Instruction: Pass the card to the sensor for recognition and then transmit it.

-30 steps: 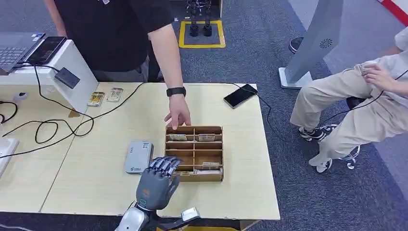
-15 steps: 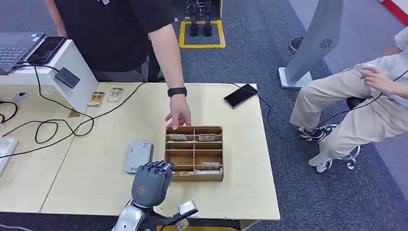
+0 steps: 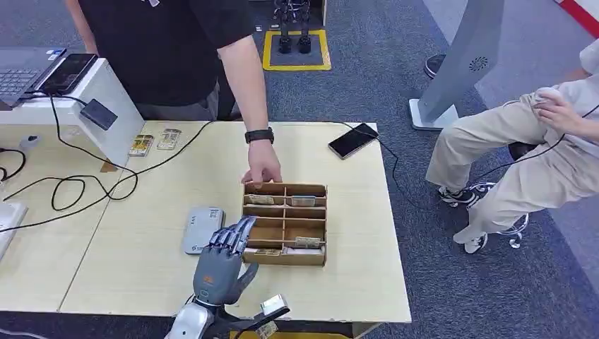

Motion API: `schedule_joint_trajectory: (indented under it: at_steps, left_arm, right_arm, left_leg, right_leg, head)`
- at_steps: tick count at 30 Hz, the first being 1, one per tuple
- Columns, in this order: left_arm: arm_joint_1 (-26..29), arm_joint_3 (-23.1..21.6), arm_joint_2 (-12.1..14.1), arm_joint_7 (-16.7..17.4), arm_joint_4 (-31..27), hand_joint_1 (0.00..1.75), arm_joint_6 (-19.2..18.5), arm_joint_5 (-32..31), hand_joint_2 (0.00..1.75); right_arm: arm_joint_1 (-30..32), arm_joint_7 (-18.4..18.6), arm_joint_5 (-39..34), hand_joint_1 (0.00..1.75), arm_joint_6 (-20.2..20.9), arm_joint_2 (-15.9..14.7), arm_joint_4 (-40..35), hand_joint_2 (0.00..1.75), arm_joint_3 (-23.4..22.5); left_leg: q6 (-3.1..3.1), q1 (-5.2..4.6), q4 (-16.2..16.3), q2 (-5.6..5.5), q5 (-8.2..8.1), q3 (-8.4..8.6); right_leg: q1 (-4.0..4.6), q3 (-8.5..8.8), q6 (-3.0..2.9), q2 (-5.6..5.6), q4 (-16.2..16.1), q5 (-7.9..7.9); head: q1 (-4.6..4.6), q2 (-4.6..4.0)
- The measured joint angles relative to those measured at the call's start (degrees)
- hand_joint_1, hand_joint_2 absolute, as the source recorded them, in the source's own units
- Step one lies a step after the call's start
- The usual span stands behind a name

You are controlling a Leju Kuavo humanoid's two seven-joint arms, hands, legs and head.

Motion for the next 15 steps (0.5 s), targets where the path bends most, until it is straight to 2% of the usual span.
schedule_joint_trajectory:
  at_steps: [4, 9, 15]
  left_arm:
    - [0.21, 0.26, -0.66, -3.88, -0.02, 0.00, 0.00, 4.05, 1.75]
    - [1.12, 4.61, -3.78, -14.13, -1.20, 0.00, 0.02, 12.32, 1.75]
    - [1.98, 8.50, -4.59, -17.36, -2.60, 0.00, 0.00, 15.93, 1.75]
  right_arm:
    - [0.01, -0.02, -0.13, 0.00, 0.00, 0.00, -0.09, 1.75, 0.00]
    - [0.01, 0.39, -0.13, 0.00, 0.00, 0.28, -0.90, 1.75, 0.00]
    - [0.06, 1.18, -0.15, 0.00, 0.00, 0.85, -1.92, 1.75, 0.00]
  left_leg:
    - [0.00, 0.00, 0.00, 0.00, 0.00, 0.00]
    - [0.00, -0.01, 0.00, 0.02, -0.01, 0.01]
    - [-0.01, 0.01, 0.00, 0.02, 0.00, 0.02]
  right_leg:
    - [0.00, 0.00, 0.00, 0.00, 0.00, 0.00]
    - [0.00, 0.00, 0.00, 0.02, 0.00, 0.00]
    - [0.01, -0.02, 0.00, 0.01, 0.00, 0.00]
  head:
    - [0.00, 0.00]
    - [0.02, 0.00]
    - [-0.02, 0.00]
